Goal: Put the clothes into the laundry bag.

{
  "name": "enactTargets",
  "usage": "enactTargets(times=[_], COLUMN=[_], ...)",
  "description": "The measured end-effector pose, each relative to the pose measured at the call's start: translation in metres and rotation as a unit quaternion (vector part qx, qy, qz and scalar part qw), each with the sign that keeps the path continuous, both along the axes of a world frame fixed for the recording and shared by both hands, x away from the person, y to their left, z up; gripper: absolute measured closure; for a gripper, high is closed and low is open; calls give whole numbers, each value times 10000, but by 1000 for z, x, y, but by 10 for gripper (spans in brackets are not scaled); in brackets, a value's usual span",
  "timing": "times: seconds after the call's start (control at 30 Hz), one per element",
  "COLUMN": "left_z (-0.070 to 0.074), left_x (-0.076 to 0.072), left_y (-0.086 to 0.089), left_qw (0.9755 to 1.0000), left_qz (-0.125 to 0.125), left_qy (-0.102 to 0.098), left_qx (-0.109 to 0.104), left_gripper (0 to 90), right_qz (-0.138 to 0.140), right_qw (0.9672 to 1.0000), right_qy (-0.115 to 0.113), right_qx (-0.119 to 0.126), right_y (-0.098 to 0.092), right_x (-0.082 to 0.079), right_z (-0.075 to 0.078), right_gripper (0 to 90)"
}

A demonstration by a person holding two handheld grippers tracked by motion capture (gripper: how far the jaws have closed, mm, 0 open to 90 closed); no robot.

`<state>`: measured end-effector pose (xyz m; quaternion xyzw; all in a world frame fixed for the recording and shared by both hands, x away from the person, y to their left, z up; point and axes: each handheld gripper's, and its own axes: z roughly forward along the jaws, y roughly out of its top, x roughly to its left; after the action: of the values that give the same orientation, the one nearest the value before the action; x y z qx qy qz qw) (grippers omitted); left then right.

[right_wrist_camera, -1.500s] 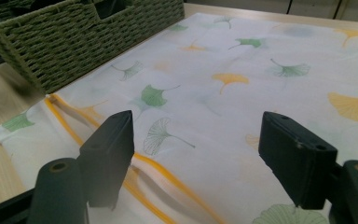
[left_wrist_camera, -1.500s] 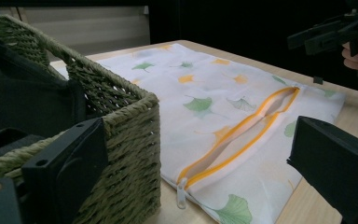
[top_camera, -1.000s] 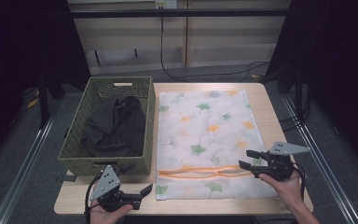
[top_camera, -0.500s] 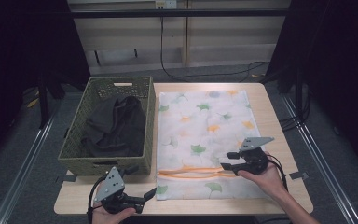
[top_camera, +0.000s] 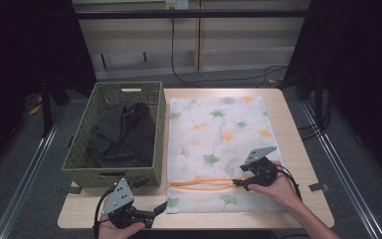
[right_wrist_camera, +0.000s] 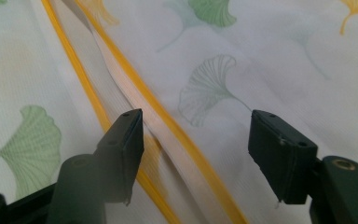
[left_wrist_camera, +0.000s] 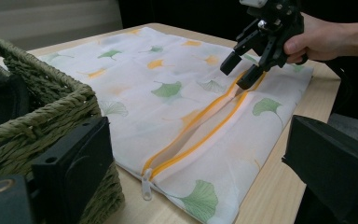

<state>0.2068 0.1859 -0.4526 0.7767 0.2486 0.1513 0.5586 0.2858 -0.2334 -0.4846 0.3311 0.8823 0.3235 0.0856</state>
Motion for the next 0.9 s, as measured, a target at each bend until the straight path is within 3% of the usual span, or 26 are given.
enactTargets(times=[0.1,0.2,0.4,0.43,0.47,0.6,0.63,0.77,0.9], left_z=[0,-1,-1,0,0,-1,-1,0,-1], left_x=[1,2,1,2,2,3,4,3,2], left_y=[-1,-2,-1,-1,-1,-2,-2,-2,-2], left_qw=[10000,10000,10000,10000,10000,9999,9999,10000,10000], left_qz=[5,-9,-35,-34,-24,-77,-85,-29,-29], left_qy=[26,64,35,36,33,49,48,67,85], left_qx=[57,35,61,71,51,61,54,39,34], left_gripper=[72,74,74,75,79,81,82,82,82], right_qz=[61,147,156,218,230,171,131,102,54], right_qw=[9997,9994,9995,9994,9993,9995,9994,9993,9998], right_qy=[57,33,3,-12,-42,-44,-67,-116,-74], right_qx=[-235,-311,-284,-285,-291,-279,-299,-335,-184], right_y=[-2,-1,-1,0,0,1,1,1,1], right_x=[-1,-2,-2,-2,-2,-2,-2,-1,-1], right_z=[-6,-7,-5,-5,-4,-4,-4,-4,-2], right_gripper=[326,338,506,617,647,686,752,841,881])
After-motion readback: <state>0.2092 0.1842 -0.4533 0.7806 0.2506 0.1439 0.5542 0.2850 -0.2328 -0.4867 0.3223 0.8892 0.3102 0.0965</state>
